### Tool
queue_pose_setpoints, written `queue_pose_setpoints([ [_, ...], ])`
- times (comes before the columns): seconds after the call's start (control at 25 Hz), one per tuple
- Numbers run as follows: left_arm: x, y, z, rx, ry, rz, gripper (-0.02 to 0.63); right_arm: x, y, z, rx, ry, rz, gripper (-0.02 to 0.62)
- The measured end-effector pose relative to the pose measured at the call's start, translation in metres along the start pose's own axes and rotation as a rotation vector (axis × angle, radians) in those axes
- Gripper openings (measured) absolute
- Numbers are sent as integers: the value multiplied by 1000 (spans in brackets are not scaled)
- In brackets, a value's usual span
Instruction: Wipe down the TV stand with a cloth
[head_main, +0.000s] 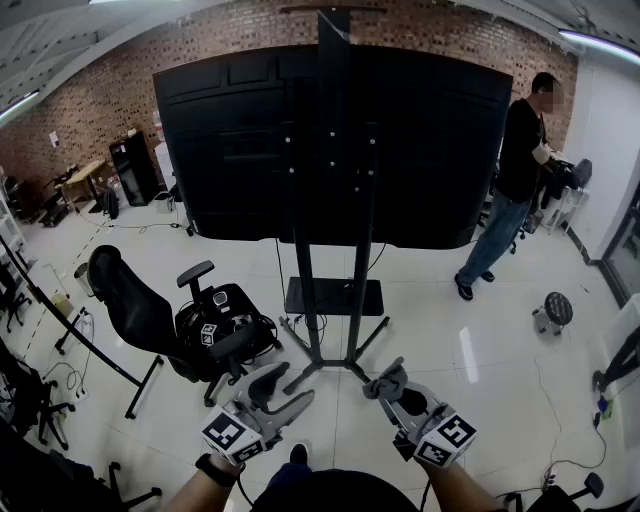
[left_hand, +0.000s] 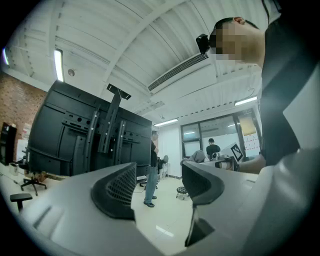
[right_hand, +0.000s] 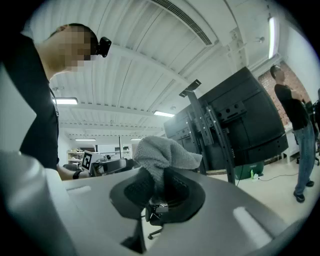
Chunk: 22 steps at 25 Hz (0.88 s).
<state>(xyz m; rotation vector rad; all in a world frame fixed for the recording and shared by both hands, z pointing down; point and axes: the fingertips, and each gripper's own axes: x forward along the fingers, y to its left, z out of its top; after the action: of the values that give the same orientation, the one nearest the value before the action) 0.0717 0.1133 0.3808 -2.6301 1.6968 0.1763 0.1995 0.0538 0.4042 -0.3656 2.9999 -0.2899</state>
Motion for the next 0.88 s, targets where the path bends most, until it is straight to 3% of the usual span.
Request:
queue_pose_setpoints([
  [0.32,34,61,12,43,-1,-20,308,57,-37,28,-80,-14,2,29],
  [0.48,56,105,34,69,-41,-49,314,103,-57,56,-134,-40,-6,29],
  [0.88,98,217,97,205,-97,-171,319,220,-112,152,-384,-151,-77,29],
])
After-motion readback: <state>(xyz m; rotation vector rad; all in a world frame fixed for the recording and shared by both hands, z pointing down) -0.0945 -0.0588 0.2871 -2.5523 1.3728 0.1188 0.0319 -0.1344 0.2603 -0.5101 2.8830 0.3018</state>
